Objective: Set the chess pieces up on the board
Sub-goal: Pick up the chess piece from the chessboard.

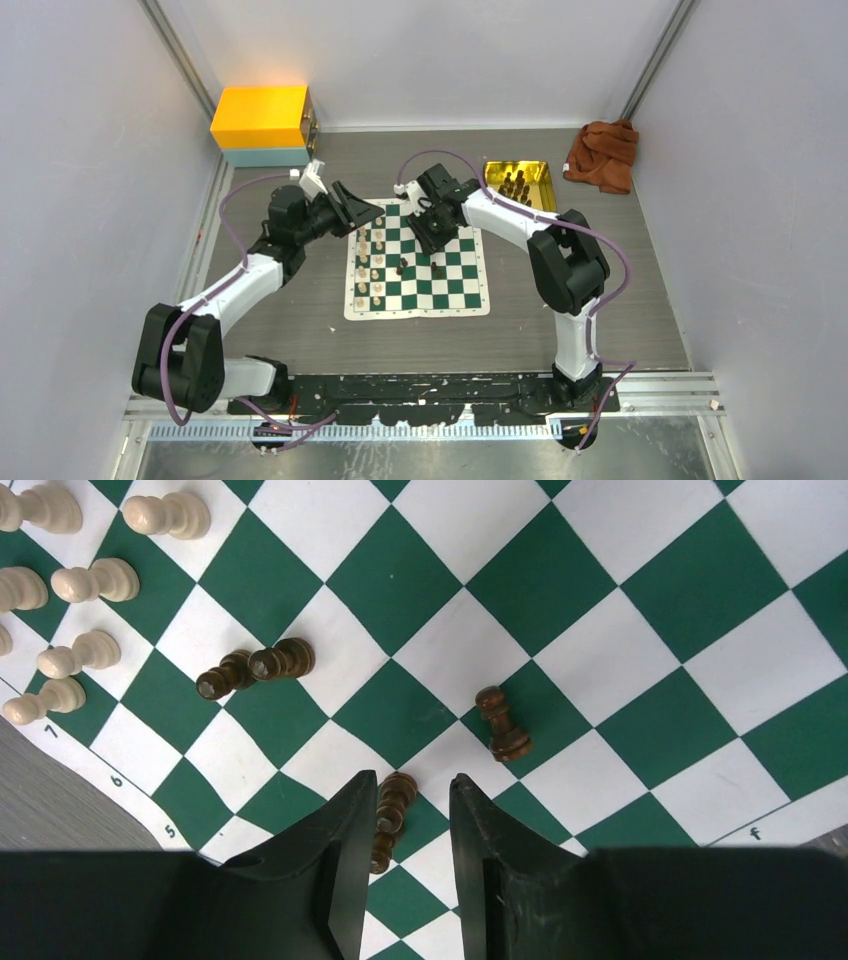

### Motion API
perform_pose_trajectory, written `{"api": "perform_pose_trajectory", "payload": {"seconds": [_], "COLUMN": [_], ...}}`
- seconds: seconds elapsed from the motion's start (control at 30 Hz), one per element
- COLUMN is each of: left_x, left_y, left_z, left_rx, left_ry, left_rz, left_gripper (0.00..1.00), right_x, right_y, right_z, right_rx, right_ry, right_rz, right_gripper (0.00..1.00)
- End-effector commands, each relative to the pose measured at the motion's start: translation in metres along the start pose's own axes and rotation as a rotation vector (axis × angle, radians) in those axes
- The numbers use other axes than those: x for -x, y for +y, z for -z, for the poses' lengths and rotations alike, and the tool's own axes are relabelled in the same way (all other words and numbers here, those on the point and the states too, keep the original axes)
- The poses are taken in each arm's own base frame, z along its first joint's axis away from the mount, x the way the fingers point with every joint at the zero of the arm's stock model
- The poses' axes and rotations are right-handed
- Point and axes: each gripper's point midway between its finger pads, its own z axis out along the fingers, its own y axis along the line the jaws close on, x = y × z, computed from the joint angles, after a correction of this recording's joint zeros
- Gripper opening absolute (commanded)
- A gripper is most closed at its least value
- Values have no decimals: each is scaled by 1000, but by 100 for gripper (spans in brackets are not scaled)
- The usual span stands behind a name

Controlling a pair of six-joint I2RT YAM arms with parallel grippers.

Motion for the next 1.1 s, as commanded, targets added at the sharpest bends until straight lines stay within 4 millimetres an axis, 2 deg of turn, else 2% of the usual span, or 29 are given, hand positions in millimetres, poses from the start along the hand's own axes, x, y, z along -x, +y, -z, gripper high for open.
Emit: {"api": "perform_pose_trajectory", "payload": {"seconds": [0.0,0.57,1.07], "left_x": [10,8,12], "left_y": [-15,-14,-17], "left_z": [6,6,5], "left_rx": [-43,-59,-65], "left_ry": [-37,-34,-36], "left_rz": [-26,-27,-33], "left_gripper": [48,48,48], "right_x": [17,32,20], "right_y": [5,-20,-29], "right_z": [6,-12,-23], "right_rx": [25,-62,-62], "right_ry": [-35,-18,39], "right_rz": [40,95,87], "right_gripper": [39,39,38]}}
